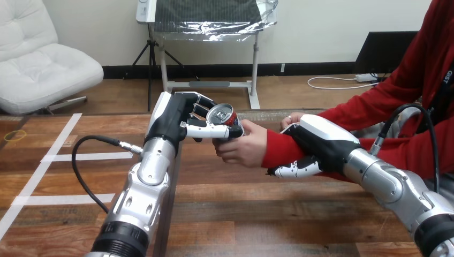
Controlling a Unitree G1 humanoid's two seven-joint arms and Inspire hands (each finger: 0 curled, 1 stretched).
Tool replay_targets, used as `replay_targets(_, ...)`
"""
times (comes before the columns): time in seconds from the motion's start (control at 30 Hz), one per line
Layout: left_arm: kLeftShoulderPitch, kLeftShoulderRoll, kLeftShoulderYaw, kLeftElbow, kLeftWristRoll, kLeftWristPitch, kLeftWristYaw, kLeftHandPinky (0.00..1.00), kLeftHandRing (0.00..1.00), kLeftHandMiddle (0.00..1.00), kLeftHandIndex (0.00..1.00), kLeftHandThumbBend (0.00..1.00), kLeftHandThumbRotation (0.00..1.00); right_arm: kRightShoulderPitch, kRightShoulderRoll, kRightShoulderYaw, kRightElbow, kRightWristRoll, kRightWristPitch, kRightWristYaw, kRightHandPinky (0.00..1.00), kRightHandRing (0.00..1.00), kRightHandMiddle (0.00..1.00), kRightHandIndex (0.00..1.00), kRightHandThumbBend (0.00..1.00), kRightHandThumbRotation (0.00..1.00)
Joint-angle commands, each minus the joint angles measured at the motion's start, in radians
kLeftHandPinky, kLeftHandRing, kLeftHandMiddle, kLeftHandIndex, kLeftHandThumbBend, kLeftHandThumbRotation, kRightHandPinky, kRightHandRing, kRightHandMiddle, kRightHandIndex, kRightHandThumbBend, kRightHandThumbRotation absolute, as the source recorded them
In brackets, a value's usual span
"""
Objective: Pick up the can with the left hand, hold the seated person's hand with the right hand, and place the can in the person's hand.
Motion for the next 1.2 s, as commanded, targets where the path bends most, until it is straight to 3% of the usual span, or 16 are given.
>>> replay_targets(0.0,-0.101,-0.017,-0.021,-0.005,0.02,-0.013,0.007,0.43,0.42,0.44,0.42,0.84,0.0,-0.053,0.065,-0.016,-0.089,0.034,-0.025,-0.016,0.27,0.32,0.39,0.42,0.47,0.34)
replay_targets(0.23,-0.096,-0.015,-0.027,-0.007,0.021,-0.014,-0.002,0.45,0.43,0.44,0.43,0.84,0.0,-0.052,0.064,-0.016,-0.091,0.034,-0.013,-0.014,0.27,0.32,0.39,0.42,0.47,0.34)
replay_targets(0.7,-0.083,-0.012,-0.015,-0.013,0.001,-0.021,-0.037,0.36,0.39,0.42,0.42,0.83,0.0,-0.045,0.05,-0.019,-0.074,0.034,-0.033,-0.024,0.28,0.33,0.4,0.43,0.47,0.34)
replay_targets(1.17,-0.064,0.008,-0.016,-0.028,-0.003,-0.043,-0.067,0.34,0.4,0.43,0.43,0.8,0.0,-0.036,0.038,-0.026,-0.061,0.043,-0.04,-0.021,0.29,0.34,0.41,0.46,0.47,0.34)
